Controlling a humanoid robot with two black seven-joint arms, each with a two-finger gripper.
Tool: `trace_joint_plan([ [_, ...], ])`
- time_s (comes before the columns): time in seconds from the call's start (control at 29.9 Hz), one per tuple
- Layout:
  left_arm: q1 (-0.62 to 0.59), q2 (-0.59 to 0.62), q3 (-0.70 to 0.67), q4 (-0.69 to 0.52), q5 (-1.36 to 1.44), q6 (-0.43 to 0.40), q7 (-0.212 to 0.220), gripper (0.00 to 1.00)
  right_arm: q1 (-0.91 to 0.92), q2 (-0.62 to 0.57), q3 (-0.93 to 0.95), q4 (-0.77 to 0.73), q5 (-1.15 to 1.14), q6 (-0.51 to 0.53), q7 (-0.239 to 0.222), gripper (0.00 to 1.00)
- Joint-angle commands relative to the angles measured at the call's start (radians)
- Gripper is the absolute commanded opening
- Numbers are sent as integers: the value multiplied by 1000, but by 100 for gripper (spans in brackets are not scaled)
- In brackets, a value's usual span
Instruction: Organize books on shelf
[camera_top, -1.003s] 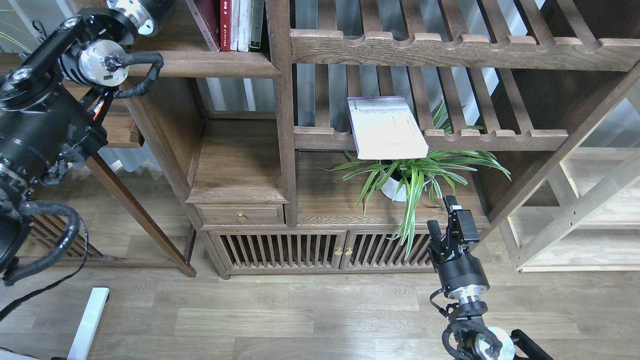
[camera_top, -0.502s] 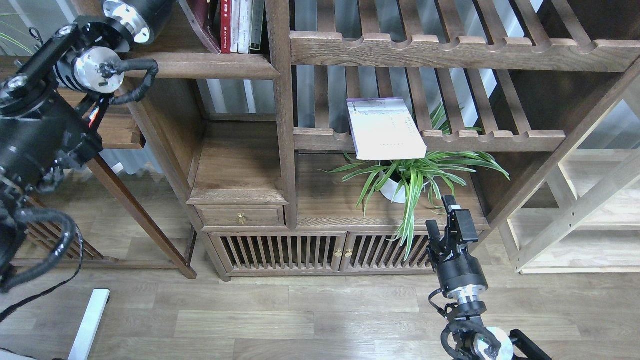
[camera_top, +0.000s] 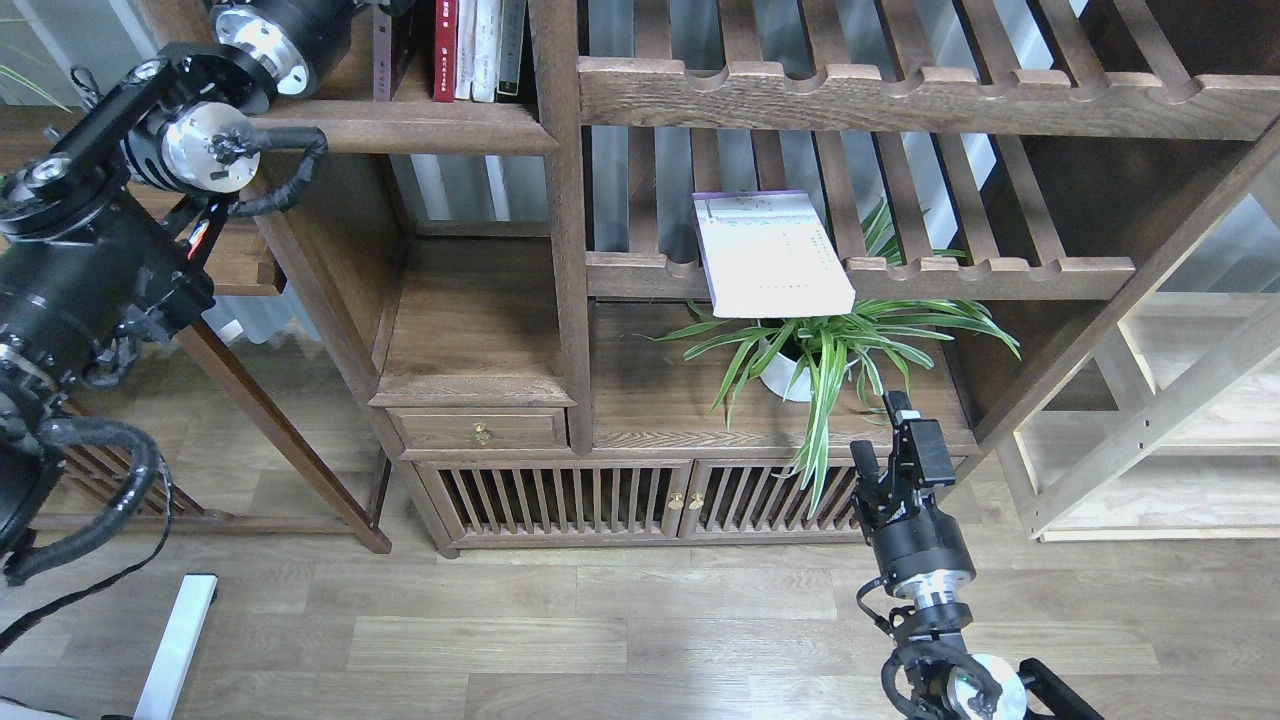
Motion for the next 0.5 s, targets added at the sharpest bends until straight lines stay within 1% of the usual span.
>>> trace_joint_plan([
  [0.0, -4, 4, -10, -29, -2, -2, -2, 94, -2, -1, 0, 0, 0, 0, 0, 99],
  [0.1, -2, 8, -19, -52, -32, 0, -5, 94, -2, -1, -3, 0, 0, 0, 0, 100],
  [0.27, 5, 8, -21, -77, -83, 3, -45, 94, -2, -1, -3, 0, 0, 0, 0, 100],
  [0.3, 7, 8, -21, -80, -89, 3, -54, 94, -2, -1, -1, 0, 0, 0, 0, 99],
  [0.4, 8, 8, -21, -82, -114, 2, -100, 94, -3, -2, -1, -2, 0, 0, 0, 100],
  [0.47, 8, 5, -21, -82, -135, 0, -119, 94, -3, -2, -3, -2, 0, 0, 0, 99],
])
